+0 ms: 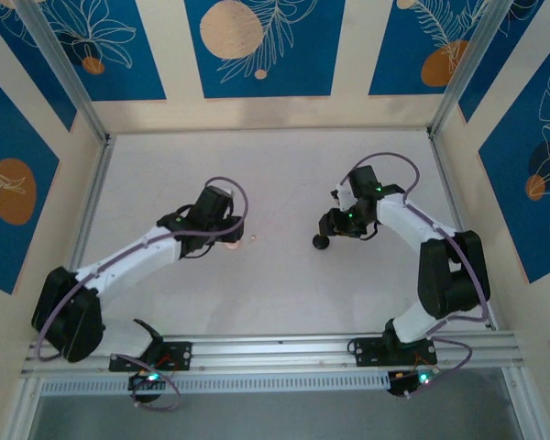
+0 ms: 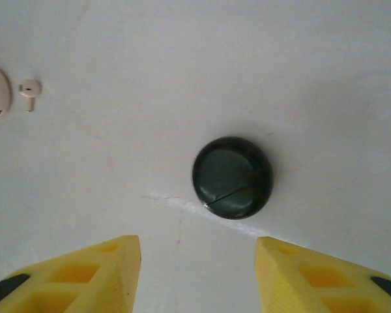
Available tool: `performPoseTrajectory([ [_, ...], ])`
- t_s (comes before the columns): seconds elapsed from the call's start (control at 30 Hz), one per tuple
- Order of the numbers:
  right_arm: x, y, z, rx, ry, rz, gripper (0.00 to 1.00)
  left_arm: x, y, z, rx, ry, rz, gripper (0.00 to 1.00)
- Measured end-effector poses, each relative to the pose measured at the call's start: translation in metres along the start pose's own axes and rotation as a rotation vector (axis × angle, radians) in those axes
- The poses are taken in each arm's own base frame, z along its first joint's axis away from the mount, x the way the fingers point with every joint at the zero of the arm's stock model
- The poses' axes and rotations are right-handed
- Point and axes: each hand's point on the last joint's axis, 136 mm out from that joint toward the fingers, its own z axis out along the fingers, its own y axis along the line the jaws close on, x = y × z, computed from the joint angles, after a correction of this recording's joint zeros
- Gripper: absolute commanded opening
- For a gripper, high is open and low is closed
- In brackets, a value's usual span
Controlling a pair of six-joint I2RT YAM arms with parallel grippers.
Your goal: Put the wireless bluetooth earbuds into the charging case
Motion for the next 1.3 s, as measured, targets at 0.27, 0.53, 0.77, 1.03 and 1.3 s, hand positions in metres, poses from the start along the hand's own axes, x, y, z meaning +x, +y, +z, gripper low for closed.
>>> performPoseTrajectory([
  [0.27, 0.001, 0.015, -0.002, -0.019, -0.007, -0.043, 0.49, 0.027, 0.012, 0.027, -0.114, 0.188, 0.019, 0.56],
  [0.53, 0.005, 0.025, 0.005, -0.047, 0.016, -0.062, 0.49, 0.043, 0.014, 0.057, -0.169, 0.299, 0.028, 0.60],
  [0.77, 0.005, 0.030, 0.008, -0.060, 0.017, -0.076, 0.49, 0.048, 0.014, 0.078, -0.184, 0.349, 0.025, 0.61],
  [1.03, 0.005, 0.033, 0.008, -0.076, 0.017, -0.080, 0.49, 0.051, 0.017, 0.094, -0.181, 0.375, 0.005, 0.54],
  [1.3, 0.005, 0.035, 0.008, -0.081, 0.017, -0.083, 0.48, 0.048, 0.014, 0.096, -0.161, 0.381, -0.001, 0.38],
])
